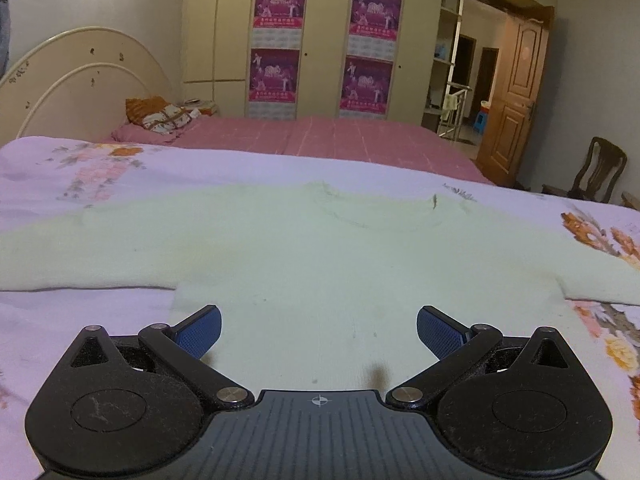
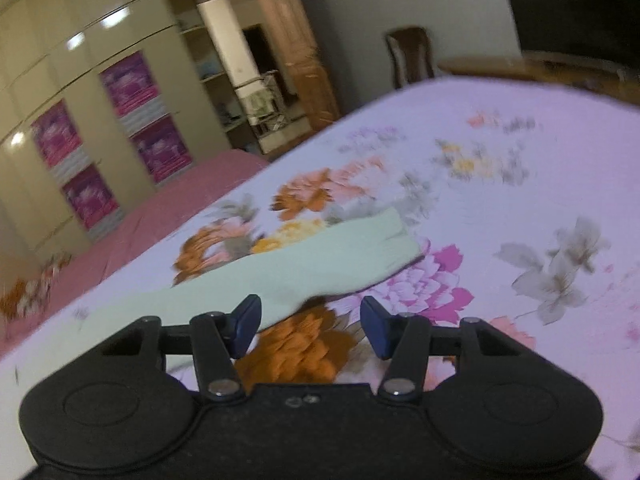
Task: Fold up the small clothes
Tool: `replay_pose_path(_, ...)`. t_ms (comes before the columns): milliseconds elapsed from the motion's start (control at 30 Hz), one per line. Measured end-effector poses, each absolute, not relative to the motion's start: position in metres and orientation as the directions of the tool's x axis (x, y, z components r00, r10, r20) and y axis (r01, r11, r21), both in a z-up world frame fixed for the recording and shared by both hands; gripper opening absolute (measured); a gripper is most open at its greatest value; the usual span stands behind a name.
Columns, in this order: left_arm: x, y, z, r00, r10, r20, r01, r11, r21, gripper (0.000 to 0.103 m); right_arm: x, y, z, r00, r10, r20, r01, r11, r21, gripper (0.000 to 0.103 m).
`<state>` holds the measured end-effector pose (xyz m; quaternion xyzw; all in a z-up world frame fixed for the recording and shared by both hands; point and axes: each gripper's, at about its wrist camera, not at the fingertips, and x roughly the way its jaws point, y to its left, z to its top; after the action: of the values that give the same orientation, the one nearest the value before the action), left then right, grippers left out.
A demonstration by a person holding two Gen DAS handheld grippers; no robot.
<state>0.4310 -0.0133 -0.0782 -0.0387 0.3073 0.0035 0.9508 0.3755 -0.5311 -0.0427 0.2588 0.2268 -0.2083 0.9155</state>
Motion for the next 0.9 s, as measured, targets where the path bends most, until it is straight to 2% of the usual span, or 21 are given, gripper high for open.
replay_pose_path(233, 0.444, -0.01, -0.095, 0.798, -0.015, -0.602, -0.037, 0.996, -0.075, 0.103, 0.393, -0.589, -0.078, 0.813, -0.202, -0.546, 0.537, 0.625, 0.567, 0.053)
replay_pose_path(367, 0.447, 0.002, -0.099, 0.792, -0.006, -0.61, -0.051, 0.996, -0.076, 0.103, 0.403, -0.595, -0.08, 0.822, -0.204, -0.532, 0.529, 0.622, 0.578, 0.049)
replay_pose_path(467, 0.448, 0.01, -0.101, 0.785, -0.001, -0.619, -0.059, 0.995, -0.076, 0.103, 0.411, -0.6, -0.079, 0.809, -0.218, -0.545, 0.545, 0.624, 0.56, 0.035)
replay_pose_path(500, 0.447, 0.012, -0.1, 0.784, -0.002, -0.62, -0.059, 0.995, -0.077, 0.103, 0.413, -0.604, -0.079, 0.8, -0.226, -0.556, 0.557, 0.624, 0.548, 0.022)
replay_pose_path(533, 0.447, 0.015, -0.099, 0.784, -0.001, -0.62, -0.06, 0.995, -0.078, 0.103, 0.416, -0.607, -0.079, 0.788, -0.234, -0.569, 0.569, 0.627, 0.531, 0.004)
replay_pose_path(600, 0.443, 0.021, -0.095, 0.791, 0.004, -0.612, -0.062, 0.995, -0.073, 0.103, 0.412, -0.611, -0.068, 0.793, -0.262, -0.549, 0.571, 0.634, 0.522, 0.004)
replay_pose_path(667, 0.442, 0.027, -0.093, 0.795, 0.016, -0.606, -0.062, 0.997, -0.054, 0.103, 0.403, -0.608, -0.047, 0.846, -0.296, -0.443, 0.51, 0.691, 0.512, 0.004)
replay_pose_path(800, 0.443, 0.047, -0.093, 0.78, 0.023, -0.625, -0.08, 0.995, -0.063, 0.103, 0.427, -0.617, -0.062, 0.758, -0.291, -0.583, 0.589, 0.689, 0.423, 0.004)
replay_pose_path(900, 0.441, 0.06, -0.093, 0.774, 0.024, -0.633, -0.084, 0.994, -0.066, 0.103, 0.432, -0.606, -0.063, 0.752, -0.302, -0.586, 0.587, 0.711, 0.387, 0.004)
